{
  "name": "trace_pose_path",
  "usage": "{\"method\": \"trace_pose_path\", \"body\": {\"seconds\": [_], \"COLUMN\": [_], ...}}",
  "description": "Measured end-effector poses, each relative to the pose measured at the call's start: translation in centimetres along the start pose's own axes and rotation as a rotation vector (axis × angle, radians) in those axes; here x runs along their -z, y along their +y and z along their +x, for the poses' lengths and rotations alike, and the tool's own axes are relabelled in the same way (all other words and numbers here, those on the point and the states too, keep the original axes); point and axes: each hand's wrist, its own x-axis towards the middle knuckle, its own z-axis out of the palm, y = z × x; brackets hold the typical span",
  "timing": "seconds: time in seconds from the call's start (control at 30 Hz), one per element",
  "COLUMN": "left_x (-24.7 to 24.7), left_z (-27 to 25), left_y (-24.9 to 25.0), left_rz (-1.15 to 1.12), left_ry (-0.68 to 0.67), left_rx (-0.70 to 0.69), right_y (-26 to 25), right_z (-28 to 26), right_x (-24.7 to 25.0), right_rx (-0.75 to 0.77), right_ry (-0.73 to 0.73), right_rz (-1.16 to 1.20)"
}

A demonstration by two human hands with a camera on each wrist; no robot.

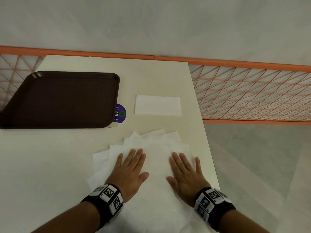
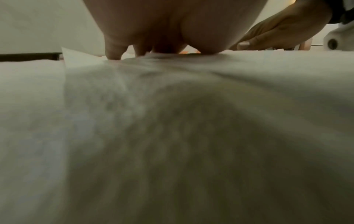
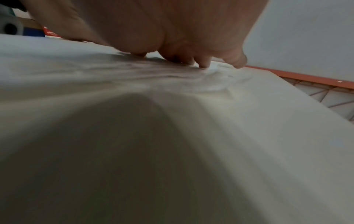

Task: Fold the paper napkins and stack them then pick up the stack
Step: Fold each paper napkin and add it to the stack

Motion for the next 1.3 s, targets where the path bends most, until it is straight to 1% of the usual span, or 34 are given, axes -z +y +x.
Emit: {"method": "trace_pose_path", "body": {"seconds": [0.07, 0.13, 0.17, 0.2, 0.27, 0.33, 0.4, 0.57, 0.73, 0.8, 0.9, 0.93, 1.0, 1.07, 1.1, 1.17, 1.23, 1.27, 1.3], "left_x": [0.9, 2.5, 3.6, 4.5, 5.6, 6.6, 7.1, 7.2, 7.4, 7.7, 8.2, 8.5, 9.0, 9.3, 9.5, 9.7, 9.9, 9.9, 9.7], "left_z": [0.2, 0.7, 0.9, 1.3, 2.2, 3.1, 3.7, 4.1, 4.3, 4.3, 4.2, 3.9, 3.7, 3.8, 3.9, 4.4, 5.4, 6.1, 7.0], "left_y": [0.2, 0.8, 1.1, 1.4, 1.6, 1.6, 1.7, 2.0, 1.9, 1.7, 1.1, 0.6, -0.7, -2.1, -2.6, -3.2, -3.2, -3.2, -3.2], "left_rz": [-0.018, -0.017, -0.024, -0.029, 0.014, 0.008, -0.003, -0.024, -0.083, -0.145, -0.232, -0.312, -0.58, -0.93, -1.105, -1.422, -1.69, -1.774, -1.807], "left_ry": [0.027, 0.1, 0.111, 0.114, 0.078, -0.006, -0.051, -0.047, -0.075, -0.089, -0.121, -0.144, -0.177, -0.186, -0.17, -0.081, 0.009, 0.057, 0.109], "left_rx": [0.02, 0.007, 0.011, 0.0, 0.002, 0.038, 0.048, 0.005, 0.008, 0.012, 0.013, 0.04, 0.089, 0.119, 0.139, 0.222, 0.322, 0.376, 0.428], "right_y": [0.3, 0.1, -0.2, -0.7, -1.4, -1.6, -1.7, -1.7, -2.0, -1.9, -0.8, -0.1, 1.4, 2.4, 2.8, 3.0, 3.1, 3.2, 3.4], "right_z": [0.2, 0.7, 1.0, 1.2, 2.0, 2.9, 3.6, 4.9, 5.6, 5.3, 4.4, 4.1, 3.9, 4.5, 5.0, 6.4, 7.9, 8.7, 9.5], "right_x": [0.6, 1.8, 2.5, 3.4, 4.7, 5.7, 6.5, 7.5, 8.9, 9.6, 10.5, 10.8, 11.1, 10.9, 10.7, 10.1, 10.0, 10.0, 10.1], "right_rx": [0.011, 0.012, 0.027, 0.04, 0.075, 0.07, 0.05, 0.023, -0.009, 0.018, 0.076, 0.075, 0.015, -0.109, -0.181, -0.318, -0.4, -0.436, -0.46], "right_ry": [0.059, 0.112, 0.13, 0.117, 0.066, 0.015, -0.022, -0.102, -0.241, -0.245, -0.154, -0.119, -0.049, 0.029, 0.078, 0.156, 0.192, 0.207, 0.221], "right_rz": [0.015, 0.026, 0.03, 0.048, 0.042, 0.031, 0.049, 0.107, 0.134, 0.221, 0.497, 0.635, 0.958, 1.281, 1.398, 1.583, 1.725, 1.757, 1.75]}}
